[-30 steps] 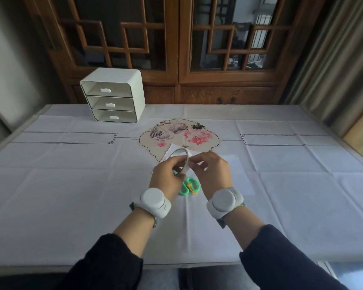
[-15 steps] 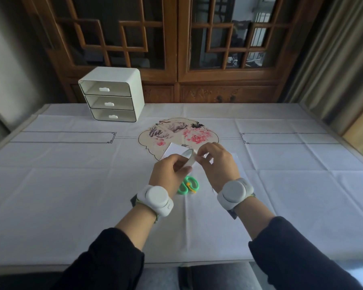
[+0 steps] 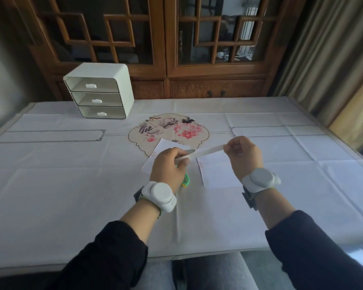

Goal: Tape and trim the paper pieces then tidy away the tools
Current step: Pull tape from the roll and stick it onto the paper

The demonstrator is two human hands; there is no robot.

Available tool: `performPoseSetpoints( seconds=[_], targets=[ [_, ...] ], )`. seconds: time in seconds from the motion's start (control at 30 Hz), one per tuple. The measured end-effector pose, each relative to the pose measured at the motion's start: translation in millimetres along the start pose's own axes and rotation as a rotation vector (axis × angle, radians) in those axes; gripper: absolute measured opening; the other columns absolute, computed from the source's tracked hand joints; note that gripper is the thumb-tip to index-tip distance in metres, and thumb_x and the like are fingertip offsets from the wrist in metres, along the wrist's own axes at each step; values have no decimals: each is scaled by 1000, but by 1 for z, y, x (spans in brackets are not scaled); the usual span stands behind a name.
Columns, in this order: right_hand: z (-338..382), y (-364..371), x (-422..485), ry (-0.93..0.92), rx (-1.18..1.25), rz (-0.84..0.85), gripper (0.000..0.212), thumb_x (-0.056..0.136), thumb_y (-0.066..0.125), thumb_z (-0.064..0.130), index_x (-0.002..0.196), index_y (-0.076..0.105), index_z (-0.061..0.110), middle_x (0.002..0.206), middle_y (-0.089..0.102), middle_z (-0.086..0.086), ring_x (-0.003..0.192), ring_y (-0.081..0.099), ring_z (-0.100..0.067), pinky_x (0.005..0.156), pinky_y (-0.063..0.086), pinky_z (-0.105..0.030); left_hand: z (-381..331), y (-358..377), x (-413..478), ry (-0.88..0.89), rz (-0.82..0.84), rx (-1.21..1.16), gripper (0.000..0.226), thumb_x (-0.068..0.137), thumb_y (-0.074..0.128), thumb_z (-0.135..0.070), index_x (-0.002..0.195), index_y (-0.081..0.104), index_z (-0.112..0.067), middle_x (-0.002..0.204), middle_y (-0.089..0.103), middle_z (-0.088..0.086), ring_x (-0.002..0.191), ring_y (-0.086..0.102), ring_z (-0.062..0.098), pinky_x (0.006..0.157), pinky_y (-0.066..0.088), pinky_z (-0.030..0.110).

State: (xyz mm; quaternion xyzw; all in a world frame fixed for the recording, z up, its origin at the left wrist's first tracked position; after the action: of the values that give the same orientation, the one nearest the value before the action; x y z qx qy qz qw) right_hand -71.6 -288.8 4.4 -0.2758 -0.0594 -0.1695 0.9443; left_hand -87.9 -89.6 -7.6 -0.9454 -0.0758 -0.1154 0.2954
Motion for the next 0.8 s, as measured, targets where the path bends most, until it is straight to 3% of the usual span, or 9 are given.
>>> performPoseSetpoints(
  seconds=[0.1,0.23,0.33,0.43,0.57,0.7,0.8],
  targets=[
    [-20,-12,-2,70,-23,13,1,87,63,15,88,62,15,80,63,-2,77,59,-21,70,40,-23,-4,12,-3,29,37,14,10,81,64,-10,90,68,-11,91,68,-2,84,57,11,68,36,6],
    [-38,-19,-10,111,-72,44,6,87,63,15,82,60,16,78,62,-1,73,57,-20,60,40,-21,-4,26,-7,7,63,68,6,78,65,-10,83,68,-9,83,67,0,80,59,15,67,37,13],
    [-49,-23,-14,138,-119,75,8,86,63,14,79,59,16,74,61,2,62,55,-13,46,38,-8,-1,34,-11,-26,89,102,5,74,63,-11,75,66,-15,73,60,-10,76,59,14,69,45,20],
    [-58,-22,-18,179,-116,102,11,86,63,15,77,57,17,69,58,6,62,54,-12,48,38,-16,2,40,-15,-52,112,132,7,71,63,-12,72,64,-19,73,61,-10,75,62,15,69,49,24],
    [-67,-25,-21,239,-94,102,4,86,62,16,86,59,17,69,56,10,64,53,-12,48,35,-18,4,47,-17,-87,144,174,6,72,63,-15,74,67,-18,68,62,-11,73,64,15,67,52,26],
    [-70,-28,-23,269,-18,110,27,85,64,15,107,50,18,84,67,1,72,57,-19,51,38,-22,4,49,-19,-108,145,215,4,73,65,-19,76,67,-20,69,63,-12,74,64,14,68,53,26],
    [-71,-27,-24,276,-17,106,26,85,65,15,107,49,17,90,68,-2,73,57,-20,52,38,-22,4,49,-20,-127,136,221,2,73,66,-20,75,66,-21,69,62,-12,74,64,14,67,52,26]
  ],
)
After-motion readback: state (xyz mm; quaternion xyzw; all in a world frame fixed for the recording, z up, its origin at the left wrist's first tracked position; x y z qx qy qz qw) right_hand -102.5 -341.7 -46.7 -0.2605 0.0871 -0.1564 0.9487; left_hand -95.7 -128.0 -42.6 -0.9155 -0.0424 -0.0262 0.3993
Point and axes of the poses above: each hand's wrist, its own x-axis towards the middle knuckle, its own y-axis out of the palm, z = x × y, the point moved 4 cm from there along x, towards the middle knuckle
